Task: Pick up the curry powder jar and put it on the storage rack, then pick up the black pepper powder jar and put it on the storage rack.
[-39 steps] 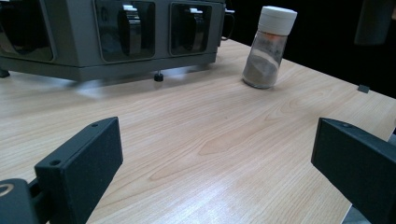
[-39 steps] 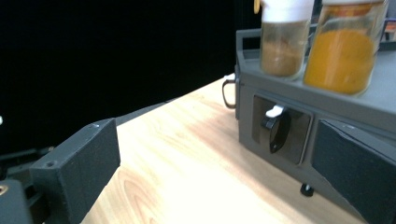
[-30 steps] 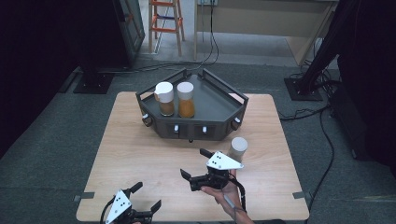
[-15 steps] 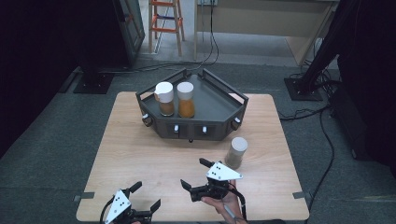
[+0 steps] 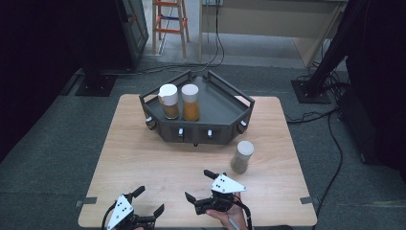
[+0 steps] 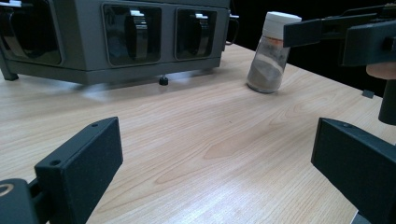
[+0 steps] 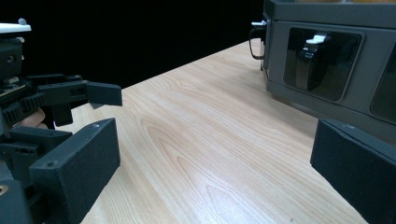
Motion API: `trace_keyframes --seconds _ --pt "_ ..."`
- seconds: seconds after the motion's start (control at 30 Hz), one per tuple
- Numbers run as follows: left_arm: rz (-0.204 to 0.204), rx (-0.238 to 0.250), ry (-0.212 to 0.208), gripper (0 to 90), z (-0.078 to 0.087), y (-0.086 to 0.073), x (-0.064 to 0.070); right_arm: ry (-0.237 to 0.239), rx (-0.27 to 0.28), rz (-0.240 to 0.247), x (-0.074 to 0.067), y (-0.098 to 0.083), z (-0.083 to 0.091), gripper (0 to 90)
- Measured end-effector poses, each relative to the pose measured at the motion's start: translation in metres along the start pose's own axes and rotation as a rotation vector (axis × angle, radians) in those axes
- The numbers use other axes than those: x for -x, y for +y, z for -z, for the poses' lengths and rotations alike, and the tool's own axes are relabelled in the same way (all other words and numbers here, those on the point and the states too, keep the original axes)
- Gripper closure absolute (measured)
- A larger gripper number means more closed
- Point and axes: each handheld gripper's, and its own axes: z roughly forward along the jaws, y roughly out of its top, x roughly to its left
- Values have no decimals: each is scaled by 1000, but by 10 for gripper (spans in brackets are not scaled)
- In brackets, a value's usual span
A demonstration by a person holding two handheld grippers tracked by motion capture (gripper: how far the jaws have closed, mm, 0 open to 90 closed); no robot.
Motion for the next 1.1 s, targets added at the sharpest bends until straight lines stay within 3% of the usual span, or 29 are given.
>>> trace_keyframes --seconds 1.1 --pt "6 6 13 19 1 -1 -1 11 -35 -20 1 -17 2 13"
